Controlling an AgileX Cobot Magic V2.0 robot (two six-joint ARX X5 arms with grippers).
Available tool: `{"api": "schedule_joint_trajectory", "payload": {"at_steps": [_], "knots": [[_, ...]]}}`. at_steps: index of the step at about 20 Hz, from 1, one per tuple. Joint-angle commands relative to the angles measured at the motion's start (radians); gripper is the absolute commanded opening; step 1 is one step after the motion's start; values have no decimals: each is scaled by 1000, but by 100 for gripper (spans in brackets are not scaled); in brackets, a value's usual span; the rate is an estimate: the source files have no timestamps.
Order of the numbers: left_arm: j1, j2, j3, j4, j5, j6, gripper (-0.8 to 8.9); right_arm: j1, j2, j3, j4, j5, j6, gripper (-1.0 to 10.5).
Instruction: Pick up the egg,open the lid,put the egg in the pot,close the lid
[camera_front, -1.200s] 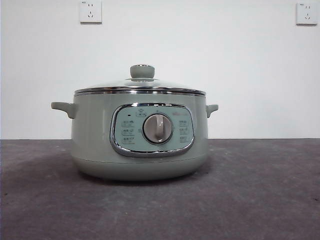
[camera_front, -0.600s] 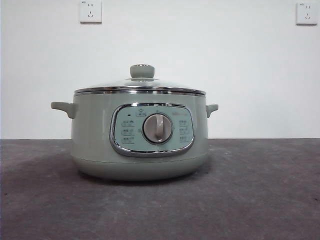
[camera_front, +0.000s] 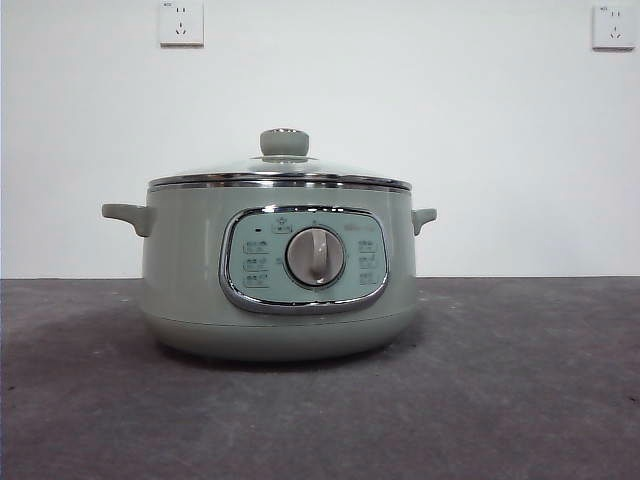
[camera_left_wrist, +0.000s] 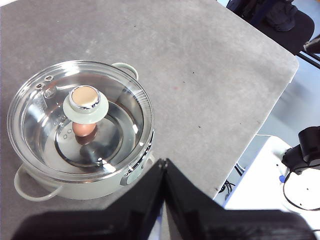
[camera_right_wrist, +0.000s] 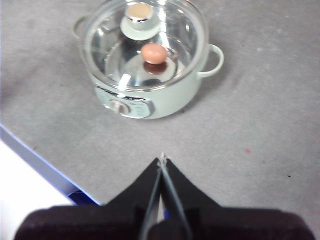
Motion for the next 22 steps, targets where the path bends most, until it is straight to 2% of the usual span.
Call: {"api": "schedule_joint_trajectory", "payload": {"at_steps": [1, 5, 7, 10, 13, 16, 20, 22], "knots": [[0, 2, 2, 2, 3, 5, -4, 1, 17, -5, -24, 16, 7, 1], [4, 1, 2, 16, -7, 4, -4, 1, 49, -6, -24, 26, 7, 0], [19, 1, 2, 95, -35, 20, -4, 1, 66, -6, -24, 27, 7, 0], [126, -40, -7, 270, -82, 138, -4, 1, 87, -6, -24, 27, 7, 0], [264, -148, -98, 438, -19, 165, -4, 1, 103, -5, -24, 26, 7, 0], [401, -322, -353, 612, -16, 172, -4, 1, 116, -5, -24, 35, 7, 0], [512, -587, -796, 850, -180, 211, -4, 1, 125, -5, -24, 45, 7, 0], [541, -718, -1015, 959, -196, 206, -4, 1, 126, -5, -24, 45, 7, 0]]}}
